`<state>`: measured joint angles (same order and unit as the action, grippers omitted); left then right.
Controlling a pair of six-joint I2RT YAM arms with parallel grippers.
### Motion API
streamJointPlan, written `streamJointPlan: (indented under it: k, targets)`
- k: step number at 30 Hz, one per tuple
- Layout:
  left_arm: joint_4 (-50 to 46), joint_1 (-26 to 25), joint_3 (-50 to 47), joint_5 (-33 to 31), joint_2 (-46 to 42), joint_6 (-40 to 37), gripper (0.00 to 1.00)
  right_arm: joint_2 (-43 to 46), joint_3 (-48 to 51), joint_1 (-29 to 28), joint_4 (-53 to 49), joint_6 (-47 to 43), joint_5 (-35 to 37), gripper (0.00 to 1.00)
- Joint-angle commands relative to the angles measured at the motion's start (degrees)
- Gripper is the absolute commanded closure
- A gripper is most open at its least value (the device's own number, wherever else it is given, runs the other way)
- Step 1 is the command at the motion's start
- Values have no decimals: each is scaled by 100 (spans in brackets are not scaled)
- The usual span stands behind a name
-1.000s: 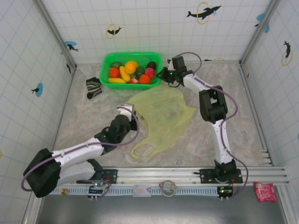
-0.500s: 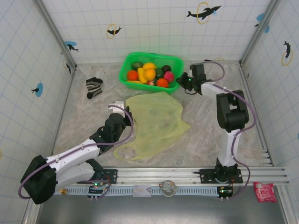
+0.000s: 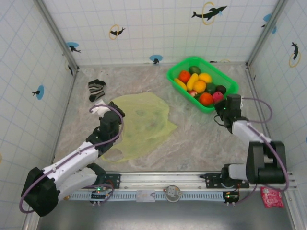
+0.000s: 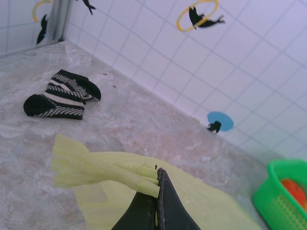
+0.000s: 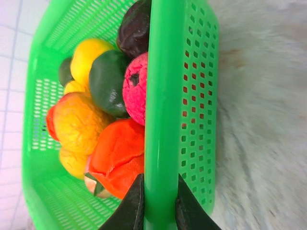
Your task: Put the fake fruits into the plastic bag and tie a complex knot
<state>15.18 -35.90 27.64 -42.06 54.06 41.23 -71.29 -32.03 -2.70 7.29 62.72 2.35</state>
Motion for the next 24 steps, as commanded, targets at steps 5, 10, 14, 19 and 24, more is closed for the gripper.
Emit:
streamJointPlan:
  k: [5, 10, 14, 19, 24]
  targets:
    - [243, 48, 82, -709, -185, 891, 100, 2129, 1276, -248, -1148, 887, 1434, 100]
    - [482, 48, 133, -699, -60, 1008, 100, 3262, 1909, -635, -1804, 1381, 1769, 100]
    - [1145, 48, 88, -436, 28, 780, 100, 3615, 2216, -731, -1733, 1207, 1547, 75]
    - [1352, 48, 216, -118, 89, 564, 100, 3851, 1774, -782, -2258, 395, 1816, 41]
    - [1451, 48, 155, 45, 25, 451, 100, 4000, 1359, -833, -2753, -93, 1925, 31]
